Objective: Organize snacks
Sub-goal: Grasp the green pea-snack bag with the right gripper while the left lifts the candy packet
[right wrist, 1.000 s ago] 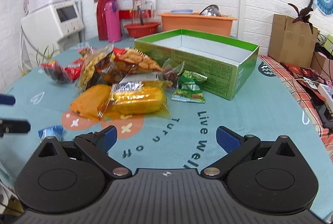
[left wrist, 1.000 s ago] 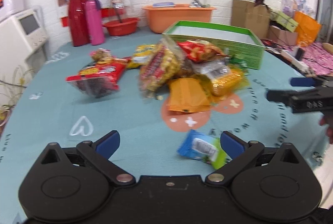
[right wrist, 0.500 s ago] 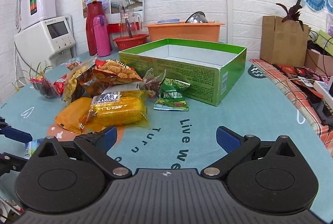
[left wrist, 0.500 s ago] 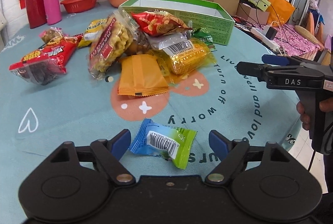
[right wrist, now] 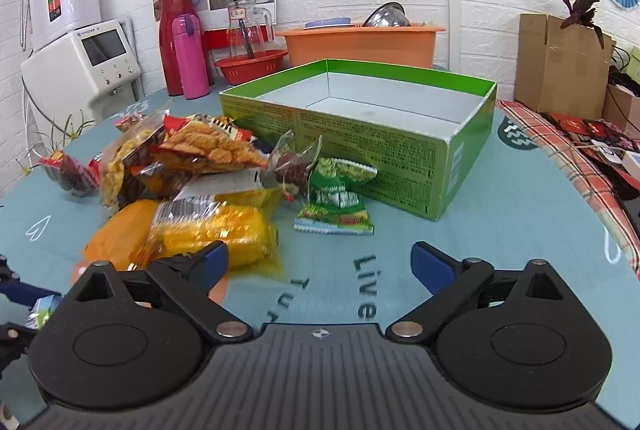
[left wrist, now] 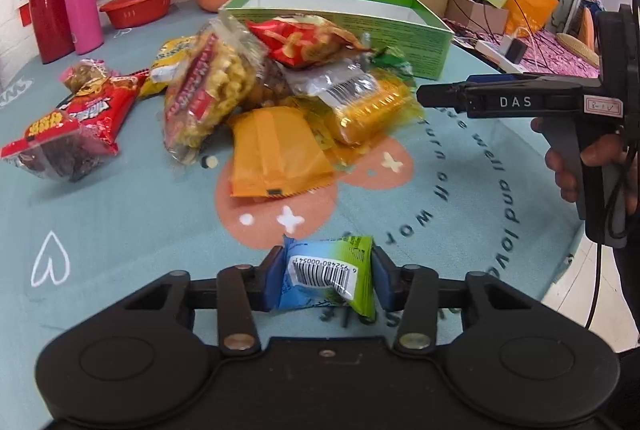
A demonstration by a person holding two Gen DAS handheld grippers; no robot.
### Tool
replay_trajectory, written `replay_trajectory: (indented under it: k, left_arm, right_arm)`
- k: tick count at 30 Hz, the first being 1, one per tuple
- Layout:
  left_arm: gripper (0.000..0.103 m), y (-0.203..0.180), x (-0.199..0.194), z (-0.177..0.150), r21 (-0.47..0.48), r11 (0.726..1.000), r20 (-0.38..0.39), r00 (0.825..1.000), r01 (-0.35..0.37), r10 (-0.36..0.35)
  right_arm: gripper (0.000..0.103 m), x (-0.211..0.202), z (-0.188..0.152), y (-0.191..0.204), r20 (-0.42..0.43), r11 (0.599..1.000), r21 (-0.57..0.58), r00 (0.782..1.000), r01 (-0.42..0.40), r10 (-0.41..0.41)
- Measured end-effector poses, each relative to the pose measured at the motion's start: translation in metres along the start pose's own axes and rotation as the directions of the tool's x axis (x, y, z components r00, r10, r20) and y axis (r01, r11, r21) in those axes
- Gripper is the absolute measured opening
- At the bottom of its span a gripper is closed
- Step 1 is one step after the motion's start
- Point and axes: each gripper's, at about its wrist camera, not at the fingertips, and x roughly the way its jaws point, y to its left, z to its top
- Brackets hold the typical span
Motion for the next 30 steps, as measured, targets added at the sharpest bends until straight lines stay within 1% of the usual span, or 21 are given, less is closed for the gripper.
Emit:
replay_trajectory:
  k: [2,5,6,7,9,10,11,13,15,16,17,18,20,22,24,26,28,30]
  left_arm:
    - [0.046,0.013,0.000,0.007,-0.040,0.999,0.028,0.999,-0.029,0.030]
    - [0.045,0.029,0.004,0.013,-0.099,0.995,0.045,0.998,-0.033,0.038]
    - [0.045,0.031,0.005,0.013,-0.107,0.994,0.042,0.998,-0.034,0.038]
    - [0.046,0.032,0.007,0.013,-0.109,0.993,0.037,0.999,-0.033,0.038]
    - [0.047,0.033,0.010,0.011,-0.113,0.993,0.032,0.999,-0.032,0.036]
    - [0.051,0.033,0.009,0.010,-0.111,0.993,0.038,0.999,-0.029,0.033]
    - [0.052,0.034,0.008,0.010,-0.114,0.993,0.039,0.999,-0.027,0.031]
    - [0.062,0.035,0.008,0.010,-0.119,0.993,0.042,0.999,-0.020,0.025]
    - [0.063,0.036,0.009,0.011,-0.112,0.993,0.042,0.999,-0.026,0.031]
    - [0.063,0.035,0.009,0.011,-0.106,0.994,0.043,0.998,-0.030,0.035]
    - [0.063,0.034,0.010,0.011,-0.099,0.995,0.044,0.998,-0.033,0.037]
    - [0.061,0.033,0.011,0.011,-0.092,0.995,0.046,0.998,-0.039,0.043]
    - [0.056,0.030,0.012,0.009,-0.067,0.996,0.057,0.996,-0.065,0.068]
    - [0.050,0.031,0.010,0.008,-0.076,0.995,0.059,0.996,-0.064,0.068]
    - [0.046,0.035,0.002,0.009,-0.115,0.993,0.069,0.997,-0.012,0.020]
    - [0.046,0.036,-0.012,0.013,-0.127,0.992,0.105,0.994,0.011,0.002]
    - [0.046,0.036,-0.027,0.023,-0.123,0.992,0.157,0.988,0.025,-0.006]
    - [0.047,0.034,-0.037,0.041,-0.116,0.992,0.211,0.977,0.046,-0.020]
  right_arm:
    - [0.103,0.009,0.008,-0.004,0.000,1.000,0.010,1.000,0.016,-0.016]
    - [0.103,0.025,0.018,-0.009,0.000,0.999,0.023,0.999,0.033,-0.033]
    - [0.100,0.031,0.020,-0.010,-0.013,0.999,0.023,0.999,0.039,-0.039]
    - [0.094,0.039,0.021,-0.011,-0.029,0.999,0.020,0.999,0.047,-0.046]
    - [0.087,0.049,0.021,-0.011,-0.047,0.999,0.015,0.998,0.046,-0.046]
    - [0.087,0.053,0.020,-0.011,-0.053,0.999,0.014,0.998,0.038,-0.038]
    - [0.086,0.056,0.019,-0.011,-0.057,0.999,0.014,0.998,0.034,-0.033]
    - [0.086,0.061,0.019,-0.008,-0.067,0.999,0.008,0.997,0.039,-0.038]
    - [0.086,0.060,0.018,-0.006,-0.059,0.999,-0.004,0.997,0.042,-0.043]
    - [0.084,0.060,0.019,-0.007,-0.059,0.999,-0.007,0.998,0.039,-0.039]
    - [0.079,0.060,0.019,-0.008,-0.058,1.000,-0.005,0.998,0.024,-0.024]
    - [0.070,0.060,0.019,-0.008,-0.059,1.000,0.003,0.998,0.008,-0.008]
    - [0.063,0.058,0.018,-0.008,-0.058,1.000,0.005,0.998,-0.002,0.002]
    - [0.061,0.051,0.017,-0.005,-0.060,1.000,0.009,0.998,0.013,-0.013]
    - [0.061,0.037,0.015,-0.002,-0.029,1.000,0.008,1.000,0.014,-0.013]
    - [0.061,0.019,0.017,-0.003,0.011,1.000,0.024,1.000,0.005,-0.005]
    - [0.061,0.003,0.023,-0.003,0.052,1.000,0.030,0.999,-0.007,0.005]
    - [0.061,-0.008,0.032,-0.003,0.093,1.000,0.021,0.995,-0.020,0.018]
